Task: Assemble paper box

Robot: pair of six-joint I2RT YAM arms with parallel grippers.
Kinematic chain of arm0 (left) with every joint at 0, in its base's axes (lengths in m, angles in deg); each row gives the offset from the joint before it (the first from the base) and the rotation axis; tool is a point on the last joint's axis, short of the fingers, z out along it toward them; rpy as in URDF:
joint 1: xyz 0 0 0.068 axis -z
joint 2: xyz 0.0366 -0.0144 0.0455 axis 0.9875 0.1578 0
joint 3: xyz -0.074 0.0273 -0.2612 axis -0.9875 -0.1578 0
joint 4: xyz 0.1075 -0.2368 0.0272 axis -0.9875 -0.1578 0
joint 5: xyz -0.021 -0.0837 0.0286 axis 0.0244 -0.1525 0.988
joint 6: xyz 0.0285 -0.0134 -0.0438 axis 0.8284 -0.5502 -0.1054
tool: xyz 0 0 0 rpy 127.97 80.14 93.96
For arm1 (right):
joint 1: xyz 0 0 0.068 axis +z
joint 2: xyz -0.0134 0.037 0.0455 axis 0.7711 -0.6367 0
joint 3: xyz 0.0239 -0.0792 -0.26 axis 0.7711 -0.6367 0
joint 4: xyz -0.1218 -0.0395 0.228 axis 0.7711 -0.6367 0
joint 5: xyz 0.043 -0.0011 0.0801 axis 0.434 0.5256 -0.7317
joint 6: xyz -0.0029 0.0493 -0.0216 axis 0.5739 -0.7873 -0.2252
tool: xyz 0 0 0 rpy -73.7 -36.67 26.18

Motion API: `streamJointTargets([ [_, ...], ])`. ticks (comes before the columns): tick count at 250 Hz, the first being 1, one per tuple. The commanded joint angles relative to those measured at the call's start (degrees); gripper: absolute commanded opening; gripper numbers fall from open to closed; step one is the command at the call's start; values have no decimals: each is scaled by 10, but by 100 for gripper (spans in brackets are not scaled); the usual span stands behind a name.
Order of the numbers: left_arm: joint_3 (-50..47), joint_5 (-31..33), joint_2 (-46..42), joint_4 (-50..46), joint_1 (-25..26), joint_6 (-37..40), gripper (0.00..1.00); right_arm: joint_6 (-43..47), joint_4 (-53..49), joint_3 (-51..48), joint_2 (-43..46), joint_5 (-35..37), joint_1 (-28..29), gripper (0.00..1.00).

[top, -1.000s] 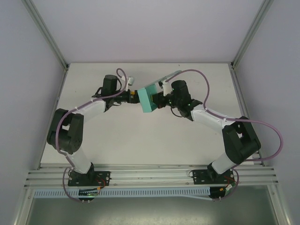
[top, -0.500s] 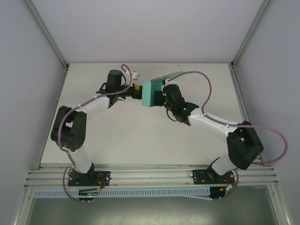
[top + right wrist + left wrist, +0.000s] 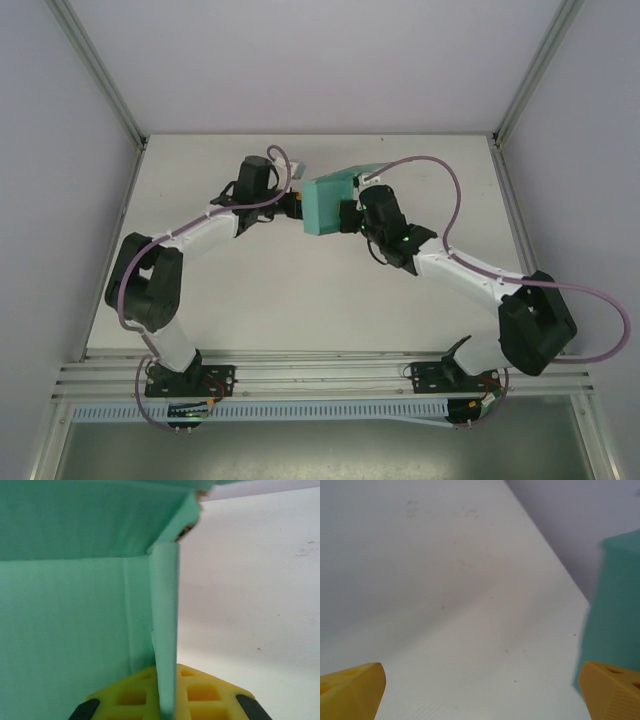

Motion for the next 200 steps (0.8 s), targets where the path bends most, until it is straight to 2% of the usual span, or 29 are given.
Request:
streamJointTargets([
  [1,-46,110,-37,-79,-18,-60,98,40,-43,10,30,42,8,0],
  [12,-60,150,-53,-113,-30,-73,98,37,-90,19,27,75,7,0],
  [28,-69,244,-79,-168,-33,-80,99,10,-162,38,11,119,4,0],
  [46,-77,334,-109,-221,-34,-85,99,-27,-226,58,-20,139,0,0],
  [75,-89,405,-153,-268,-37,-86,98,-83,-284,85,-92,157,0,0],
  [132,-119,393,-195,-252,-40,-74,98,-131,-348,155,-229,141,0,0],
  [200,-139,350,-204,-214,-40,-45,99,-160,-317,174,-304,55,-3,2],
])
